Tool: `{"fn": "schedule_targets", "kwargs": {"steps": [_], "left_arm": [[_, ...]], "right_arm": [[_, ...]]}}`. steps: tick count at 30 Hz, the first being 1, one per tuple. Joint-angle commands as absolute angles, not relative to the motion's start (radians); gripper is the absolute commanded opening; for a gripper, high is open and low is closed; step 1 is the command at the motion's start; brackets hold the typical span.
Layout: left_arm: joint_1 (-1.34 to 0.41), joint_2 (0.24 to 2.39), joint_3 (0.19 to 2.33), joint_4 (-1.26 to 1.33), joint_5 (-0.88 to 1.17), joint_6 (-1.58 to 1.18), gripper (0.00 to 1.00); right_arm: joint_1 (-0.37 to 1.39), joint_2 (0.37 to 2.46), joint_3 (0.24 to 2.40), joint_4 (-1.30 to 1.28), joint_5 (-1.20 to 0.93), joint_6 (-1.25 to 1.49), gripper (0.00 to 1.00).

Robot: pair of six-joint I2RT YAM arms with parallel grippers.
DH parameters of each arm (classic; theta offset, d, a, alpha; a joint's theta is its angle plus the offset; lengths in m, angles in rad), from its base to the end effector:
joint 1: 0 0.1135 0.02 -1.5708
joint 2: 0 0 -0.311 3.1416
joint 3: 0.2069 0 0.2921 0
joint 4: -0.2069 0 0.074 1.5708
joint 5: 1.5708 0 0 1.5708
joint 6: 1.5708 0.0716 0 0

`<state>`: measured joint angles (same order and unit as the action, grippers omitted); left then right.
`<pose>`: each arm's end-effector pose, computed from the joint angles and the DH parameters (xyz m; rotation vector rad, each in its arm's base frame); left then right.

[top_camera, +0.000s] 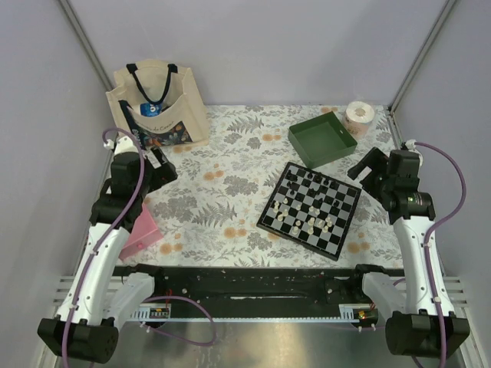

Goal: Set up the chess pieces on the board

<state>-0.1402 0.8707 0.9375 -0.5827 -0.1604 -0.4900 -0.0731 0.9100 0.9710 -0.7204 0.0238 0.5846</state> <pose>0.2261 -0.0204 0.3589 -0.4588 2.0356 -0.2170 0.2251 -0.0182 0.3472 0.7364 2.1175 0.2521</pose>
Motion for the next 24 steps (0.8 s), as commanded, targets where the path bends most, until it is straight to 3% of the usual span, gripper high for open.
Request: {"fn": "schedule_targets", "kwargs": {"steps": [1,7,12,17,24], "left_arm": [[-0.138,0.813,0.979,-0.652,-0.207,-0.496,0.99],[-0.138,0.808,0.990,-0.733,-0.316,-0.482,0.99],[-0.132,0.833,0.966,-0.712,-0.312,-0.414,0.99],[-0.132,0.887,0.948,-0.683,-0.255,-0.310,0.99],[-0.132,0.899,0.899,-0.624,-0.302,-0.276,0.99]], "right_arm": [[-0.077,0.875,0.924,-0.620,-0.136,0.497,0.98],[-0.077,0.795,0.937,-0.703,-0.253,0.453,0.99],[-0.071,0.873,0.995,-0.822,-0.322,0.394,0.99],[-0.005,0.948,1.067,-0.876,-0.226,0.333,0.92],[0.123,1.035,1.117,-0.904,-0.094,0.351,0.91]]}}
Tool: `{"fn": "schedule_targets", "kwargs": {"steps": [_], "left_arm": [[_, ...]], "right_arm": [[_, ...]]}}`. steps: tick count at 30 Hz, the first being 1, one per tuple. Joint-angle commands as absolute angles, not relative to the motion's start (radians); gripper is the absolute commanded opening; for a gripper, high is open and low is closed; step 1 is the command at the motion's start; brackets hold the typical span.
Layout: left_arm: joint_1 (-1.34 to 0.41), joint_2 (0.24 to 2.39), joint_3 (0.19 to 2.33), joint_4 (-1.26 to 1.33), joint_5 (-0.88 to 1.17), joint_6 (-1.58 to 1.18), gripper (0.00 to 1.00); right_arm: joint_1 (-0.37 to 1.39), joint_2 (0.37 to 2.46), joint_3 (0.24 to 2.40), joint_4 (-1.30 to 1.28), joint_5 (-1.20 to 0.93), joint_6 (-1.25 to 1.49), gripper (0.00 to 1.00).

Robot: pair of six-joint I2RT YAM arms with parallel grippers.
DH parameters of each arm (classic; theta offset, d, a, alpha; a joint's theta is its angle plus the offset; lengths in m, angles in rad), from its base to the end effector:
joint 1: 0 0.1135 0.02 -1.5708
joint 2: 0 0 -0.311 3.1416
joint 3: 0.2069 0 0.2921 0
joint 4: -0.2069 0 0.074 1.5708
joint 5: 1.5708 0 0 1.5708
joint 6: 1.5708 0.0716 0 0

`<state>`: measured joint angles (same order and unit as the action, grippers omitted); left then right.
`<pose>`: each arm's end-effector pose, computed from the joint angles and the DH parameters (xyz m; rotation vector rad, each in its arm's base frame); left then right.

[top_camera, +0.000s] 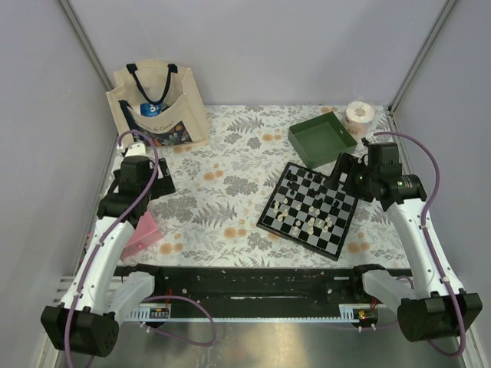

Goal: Set up the chess pieces on the board

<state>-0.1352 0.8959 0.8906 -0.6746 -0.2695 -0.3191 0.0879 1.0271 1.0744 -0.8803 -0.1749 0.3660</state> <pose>0.2236 -0.0112 0.3249 -0.3466 2.1952 0.0545 0.2370 0.0334 0.3462 0.2551 2.4162 0.4187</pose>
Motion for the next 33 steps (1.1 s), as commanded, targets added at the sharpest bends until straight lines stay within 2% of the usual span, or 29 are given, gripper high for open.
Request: {"fn": "schedule_targets", "kwargs": {"steps": [1,5,7,15,20,26,33], "left_arm": [[-0.130,0.896,0.902,-0.629,-0.313,-0.285,0.99],[-0.132,0.867,0.902,-0.602,-0.269,-0.360,0.99],[-0.130,0.844,0.850,-0.533,-0.238,-0.354,0.99],[-0.132,0.847,0.842,-0.517,-0.193,-0.348,0.99],[-0.132,0.835,0.833,-0.522,-0.172,-0.364,0.99],[-0.132,0.827,0.834,-0.534,-0.153,-0.368,0.99],[-0.132,0.813,0.833,-0.555,-0.166,-0.379,0.99]], "right_arm": [[0.129,1.035,1.118,-0.899,-0.092,0.350,0.91],[0.140,1.019,1.117,-0.879,-0.072,0.348,0.93],[0.140,1.014,1.117,-0.874,-0.077,0.331,0.99],[0.140,1.037,1.089,-0.865,-0.124,0.334,0.99],[0.140,0.979,1.100,-0.851,0.057,0.488,0.99],[0.138,0.888,1.046,-0.785,0.065,0.456,1.00],[0.140,0.978,1.080,-0.899,0.091,0.397,0.99]]}}
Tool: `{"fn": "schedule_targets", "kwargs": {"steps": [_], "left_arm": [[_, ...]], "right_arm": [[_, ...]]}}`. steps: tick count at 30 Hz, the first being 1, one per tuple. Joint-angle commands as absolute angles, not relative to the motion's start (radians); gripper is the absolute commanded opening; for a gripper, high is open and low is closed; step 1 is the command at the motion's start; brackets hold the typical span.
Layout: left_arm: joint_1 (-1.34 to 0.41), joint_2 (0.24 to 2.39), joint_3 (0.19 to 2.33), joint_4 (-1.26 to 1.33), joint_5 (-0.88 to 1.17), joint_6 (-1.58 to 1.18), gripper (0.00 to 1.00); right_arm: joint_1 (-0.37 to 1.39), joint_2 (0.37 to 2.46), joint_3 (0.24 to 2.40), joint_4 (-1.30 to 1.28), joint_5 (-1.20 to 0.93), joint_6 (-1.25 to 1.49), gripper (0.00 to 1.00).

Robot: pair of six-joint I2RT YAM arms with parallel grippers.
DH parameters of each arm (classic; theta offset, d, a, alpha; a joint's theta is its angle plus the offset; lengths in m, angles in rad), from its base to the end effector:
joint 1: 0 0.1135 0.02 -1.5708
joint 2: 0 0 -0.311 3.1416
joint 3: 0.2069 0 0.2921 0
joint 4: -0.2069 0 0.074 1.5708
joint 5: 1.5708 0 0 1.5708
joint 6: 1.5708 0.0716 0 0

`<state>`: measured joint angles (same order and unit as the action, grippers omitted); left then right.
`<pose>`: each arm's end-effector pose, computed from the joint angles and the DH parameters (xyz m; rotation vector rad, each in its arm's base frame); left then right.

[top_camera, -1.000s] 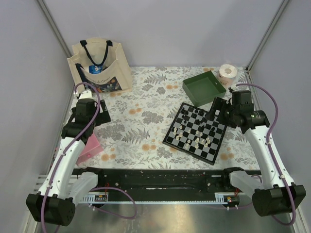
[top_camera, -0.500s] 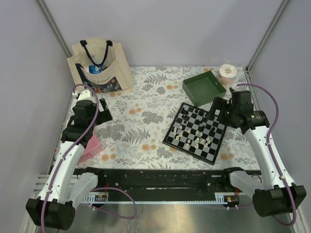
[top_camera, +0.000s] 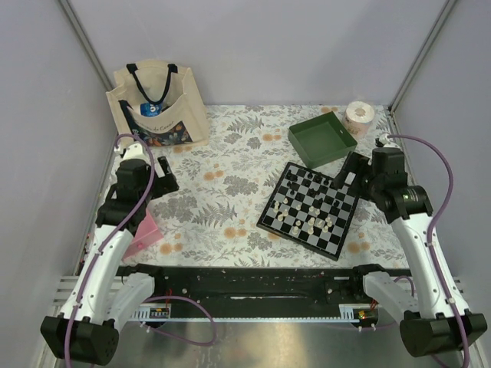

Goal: Set up the chess pieces on the board

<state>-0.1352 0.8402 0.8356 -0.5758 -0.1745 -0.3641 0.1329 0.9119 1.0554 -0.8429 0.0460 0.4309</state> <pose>0.2191 -0.0173 0.3246 -0.3449 2.1151 -0.1042 0.2138 0.0253 0.3660 0.3628 2.2522 0.2450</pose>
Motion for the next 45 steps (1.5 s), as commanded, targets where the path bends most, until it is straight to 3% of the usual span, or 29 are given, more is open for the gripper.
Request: {"fn": "schedule_targets", "kwargs": {"steps": [1,13,23,29,45], "left_arm": [[-0.132,0.813,0.833,-0.558,-0.163,-0.382,0.99],[-0.132,0.842,0.847,-0.565,-0.170,-0.377,0.99],[-0.132,0.862,0.854,-0.568,-0.170,-0.371,0.99],[-0.132,0.864,0.854,-0.571,-0.169,-0.373,0.99],[-0.132,0.888,0.857,-0.574,-0.164,-0.371,0.99]], "right_arm": [[0.140,1.006,1.080,-0.908,0.066,0.384,0.98],[0.195,1.150,1.026,-0.868,0.060,0.440,0.72],[0.160,1.288,1.031,-0.811,0.230,0.414,0.71],[0.138,1.365,1.091,-0.765,0.072,0.371,0.65],[0.137,1.319,0.910,-0.729,0.103,0.425,0.59]]}}
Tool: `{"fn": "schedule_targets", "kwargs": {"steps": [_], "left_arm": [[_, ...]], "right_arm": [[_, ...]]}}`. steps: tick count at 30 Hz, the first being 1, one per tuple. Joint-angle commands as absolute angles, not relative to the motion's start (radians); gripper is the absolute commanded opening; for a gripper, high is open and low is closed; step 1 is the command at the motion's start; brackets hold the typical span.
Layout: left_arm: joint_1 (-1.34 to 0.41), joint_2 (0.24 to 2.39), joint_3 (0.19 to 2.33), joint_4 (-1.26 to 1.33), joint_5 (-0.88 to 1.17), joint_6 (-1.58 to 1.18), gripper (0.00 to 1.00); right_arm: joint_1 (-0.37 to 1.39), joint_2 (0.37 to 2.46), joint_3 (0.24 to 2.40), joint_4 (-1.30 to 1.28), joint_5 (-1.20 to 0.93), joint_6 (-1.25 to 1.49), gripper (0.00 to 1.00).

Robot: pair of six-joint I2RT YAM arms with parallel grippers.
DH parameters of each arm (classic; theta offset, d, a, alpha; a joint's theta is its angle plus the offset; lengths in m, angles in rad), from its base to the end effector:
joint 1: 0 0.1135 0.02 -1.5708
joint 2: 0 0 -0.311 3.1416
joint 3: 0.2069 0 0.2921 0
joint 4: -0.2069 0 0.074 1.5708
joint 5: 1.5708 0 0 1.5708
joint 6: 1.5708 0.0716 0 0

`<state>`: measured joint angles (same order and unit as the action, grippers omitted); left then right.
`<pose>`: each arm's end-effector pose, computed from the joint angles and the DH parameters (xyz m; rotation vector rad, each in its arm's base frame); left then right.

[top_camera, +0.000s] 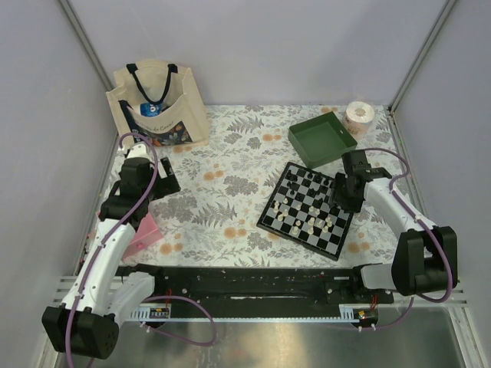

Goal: Set up the chess pieces on the board

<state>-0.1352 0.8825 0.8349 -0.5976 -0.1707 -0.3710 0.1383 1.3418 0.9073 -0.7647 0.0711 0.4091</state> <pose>0.2259 -0.0185 0.3131 -0.3528 2.1783 -0.0928 0.2847 0.0345 0.2150 0.3915 2.7368 0.0458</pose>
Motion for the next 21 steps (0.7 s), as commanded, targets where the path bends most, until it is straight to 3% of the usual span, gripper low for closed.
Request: {"fn": "schedule_targets", "kwargs": {"steps": [1,21], "left_arm": [[-0.130,0.890,0.857,-0.574,-0.164,-0.371,0.99],[-0.132,0.905,0.862,-0.577,-0.170,-0.367,0.99]], "right_arm": [[0.137,1.322,0.913,-0.721,0.109,0.426,0.59],[0.087,1.489,0.980,-0.647,0.112,0.390,0.48]]}}
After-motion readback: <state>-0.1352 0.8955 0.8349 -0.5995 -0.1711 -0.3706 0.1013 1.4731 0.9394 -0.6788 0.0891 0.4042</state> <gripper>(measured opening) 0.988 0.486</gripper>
